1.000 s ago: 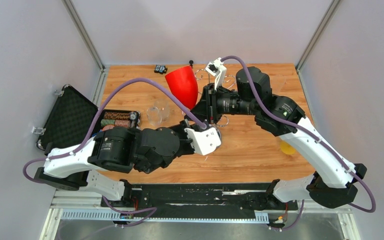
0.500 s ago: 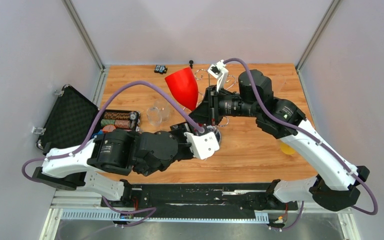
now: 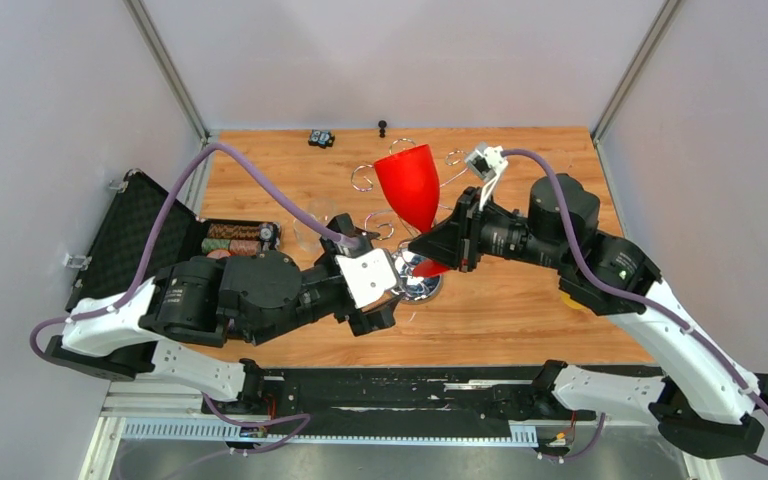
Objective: Take the wine glass off the wine glass rack
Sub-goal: Place the wine glass at the center of the board.
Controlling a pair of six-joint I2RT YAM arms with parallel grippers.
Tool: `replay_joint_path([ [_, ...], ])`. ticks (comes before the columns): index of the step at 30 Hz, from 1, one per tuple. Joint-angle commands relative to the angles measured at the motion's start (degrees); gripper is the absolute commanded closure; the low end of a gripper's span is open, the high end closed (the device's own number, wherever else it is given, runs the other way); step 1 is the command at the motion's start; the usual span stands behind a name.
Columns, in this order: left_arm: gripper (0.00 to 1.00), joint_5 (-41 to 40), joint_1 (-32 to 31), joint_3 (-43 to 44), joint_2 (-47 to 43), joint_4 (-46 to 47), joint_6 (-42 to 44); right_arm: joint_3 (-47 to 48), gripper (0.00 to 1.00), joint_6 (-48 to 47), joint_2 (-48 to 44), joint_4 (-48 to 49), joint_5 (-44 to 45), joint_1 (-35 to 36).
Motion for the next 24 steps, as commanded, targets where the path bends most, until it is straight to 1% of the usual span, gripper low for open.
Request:
replay_joint_path([
  [1,0.05,2.12,-0.06,-1.2,-1.57,6.42,-2.99,-2.95,1.0,-5.41,-4.49,2.57,5.89,0.1],
  [6,0.02,4.61,1.18,-1.22,-1.64,7.73,-5.03,-5.75,1.0,-10.04,-8.81,2.39,9.71,0.1],
  [12,0.01,12.65,7.74,-2.57,-3.4,9.21,-9.09,-7.15,1.0,-15.56,-11.66,0.33,12.5,0.12],
  [15,0.01,16.56,12.58,-3.0,-4.59,9.86,-12.09,-6.41,1.0,-18.48,-11.59,-1.61,13.68,0.13],
  [20,0.0,25.45,20.64,-2.63,-5.22,10.36,-16.65,-6.27,1.0,-24.7,-11.8,-2.52,14.16,0.1],
  [24,0.0,32.49,27.53,-1.5,-4.7,9.59,-20.58,-6.85,1.0,-31.62,-11.9,-2.61,14.59,0.17],
])
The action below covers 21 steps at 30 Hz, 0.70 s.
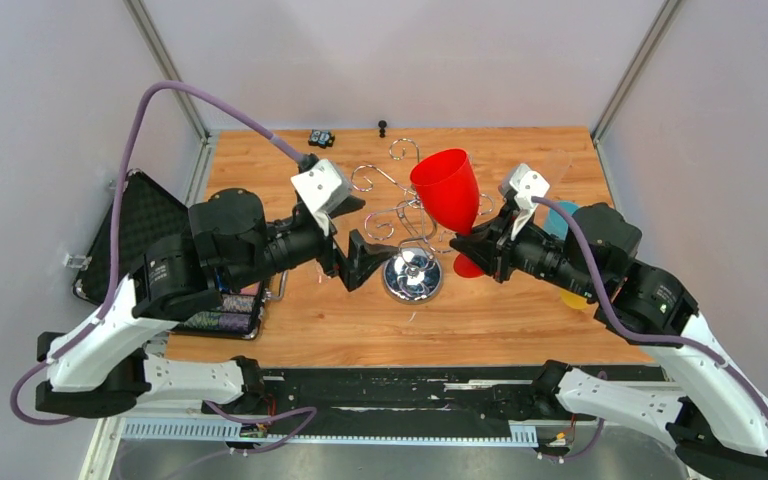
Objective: Take the wine glass off the wine glass rack
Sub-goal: Place the wine glass at the center of the board.
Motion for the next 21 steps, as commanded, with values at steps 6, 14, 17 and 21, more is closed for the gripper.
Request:
replay_joint_path([
  [6,0.0,19.14,17.62,1.4,0.36,1.83,-11.94,-0.83,1.0,-18.03,-0.38,0.47,1.87,0.2],
  [14,0.0,32.11,34.52,0.86,0.59,3.72,-20.62,-0.94,1.0,-28.76,1.13,0.67,3.65,1.29],
  [17,0.01,39.9,39.73,-0.24,0.92,6.42,-24.57,-0.98,1.0,-33.54,1.75,1.19,5.0,2.91],
  [21,0.01,46.44,45.77,-2.56,0.99,9.68,-29.8,-0.28,1.0,-37.96,3.1,2.22,7.31,3.94],
])
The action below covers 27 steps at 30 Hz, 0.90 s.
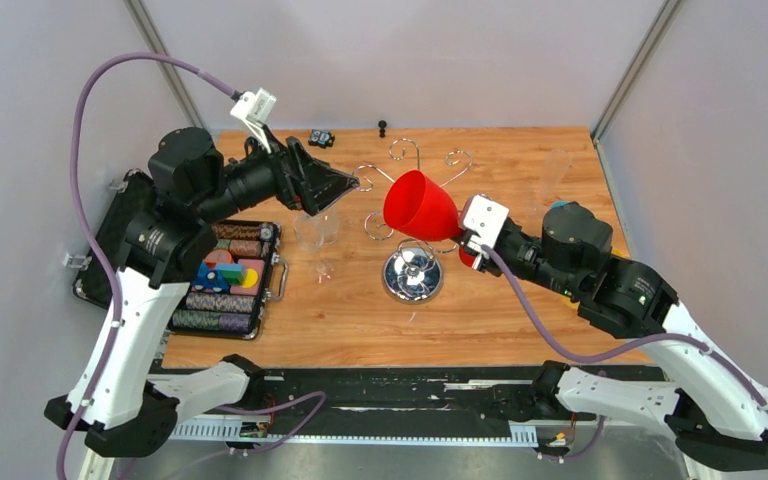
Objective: Take the wine glass off the wine glass rack
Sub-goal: Place the wine glass at the center of the board.
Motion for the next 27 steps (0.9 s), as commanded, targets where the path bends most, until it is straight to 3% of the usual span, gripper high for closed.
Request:
replay_joint_path([
  [1,0.01,11.13,5.15,-1.91,0.28,5.61,-7.91,1.06,1.0,-8.31,1.1,3.54,3.47,1.07],
  [9,0.03,18.26,8.95,-3.74,1.58,5.15,-10.77,3.81,1.0,-13.31,5.54,5.48,6.92,2.51],
  [27,0.11,18.83,9.02,-2.75,2.97,-4.98,-2.92,10.26,1.0,-17.41,14.55,7.89,13.84,8.74],
])
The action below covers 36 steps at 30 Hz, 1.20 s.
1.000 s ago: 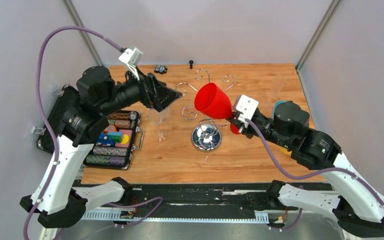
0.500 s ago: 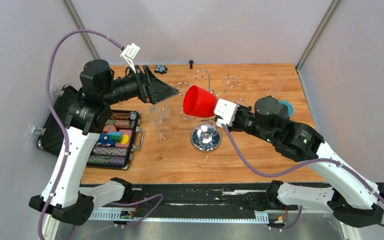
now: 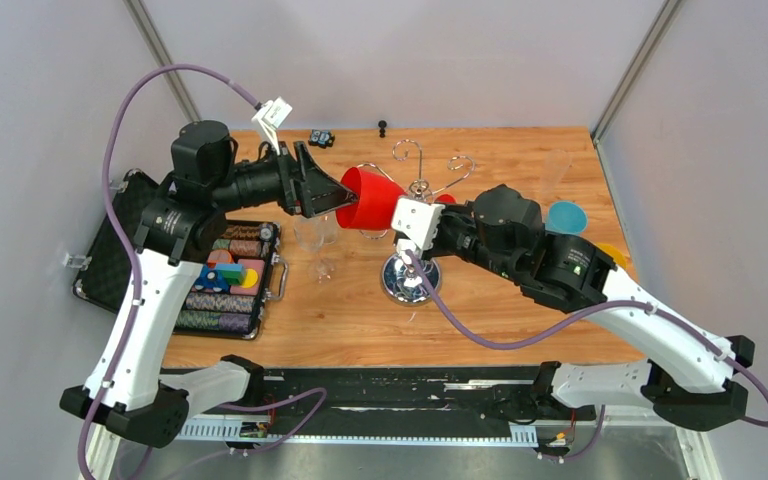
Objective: Take the wine glass off the wine glass rack
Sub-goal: Place the wine glass at the center of the board.
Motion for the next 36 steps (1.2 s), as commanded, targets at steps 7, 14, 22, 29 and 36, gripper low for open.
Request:
replay_joint_path([
  [7,0.25,1.75,0.47,1.58,0.3,-3.77,4.31,4.15,1.0,-3.58,3.35,3.95,6.22,2.53],
  [14,0.46,2.48,0.46,2.49,0.61,-5.13,5.1,5.31,1.0,-5.32,5.3,4.44,8.91,3.71],
  [22,0.86,2.5,0.45,3.77,0.58,-6.46,5.37,5.03,1.0,-5.79,5.72,4.99,10.09,3.97],
  [29,1.0,1.1,0.45,5.29,0.13,-5.53,3.55,4.78,0.95,-6.15,5.37,5.89,12.1,4.4],
  [36,1.0,-3.9,0.45,7.75,-1.21,-3.11,1.78,2.56,0.59,-6.35,2.18,8.92,12.41,4.95],
])
